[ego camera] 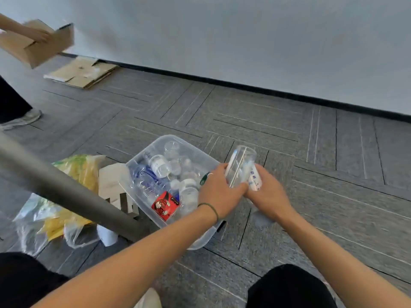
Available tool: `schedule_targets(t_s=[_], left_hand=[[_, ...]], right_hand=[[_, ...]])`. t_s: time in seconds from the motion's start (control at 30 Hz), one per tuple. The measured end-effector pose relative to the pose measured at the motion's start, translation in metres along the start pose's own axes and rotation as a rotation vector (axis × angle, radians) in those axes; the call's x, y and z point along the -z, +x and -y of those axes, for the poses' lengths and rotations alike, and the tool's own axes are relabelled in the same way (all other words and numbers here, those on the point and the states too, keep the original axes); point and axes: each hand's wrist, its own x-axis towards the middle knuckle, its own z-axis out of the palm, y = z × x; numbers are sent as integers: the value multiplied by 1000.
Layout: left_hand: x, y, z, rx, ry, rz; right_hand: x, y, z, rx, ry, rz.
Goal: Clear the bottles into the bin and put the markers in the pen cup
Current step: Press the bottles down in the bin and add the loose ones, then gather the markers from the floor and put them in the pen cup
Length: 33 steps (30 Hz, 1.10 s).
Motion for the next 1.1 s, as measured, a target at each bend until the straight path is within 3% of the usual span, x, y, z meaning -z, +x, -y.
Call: schedule_targets(t_s=[0.13, 0.3, 0.5, 0.67, 0.87, 1.1], left_hand=[[48, 5, 22, 129, -71, -62], [83, 13, 48, 289, -195, -121], [112, 28, 70, 401, 81, -121], [126, 42, 71, 433, 137, -144], [124, 36, 59, 304, 241, -197], [70, 24, 19, 18, 311, -78]], right_hand=[[-32, 24, 33, 20, -52, 154], [-60, 40, 48, 23, -167, 92], [-64, 30, 50, 118, -139, 45], [-58, 30, 45, 135, -139, 27], [-56, 32, 41, 144, -137, 1], [-37, 21, 29, 162, -168, -31]])
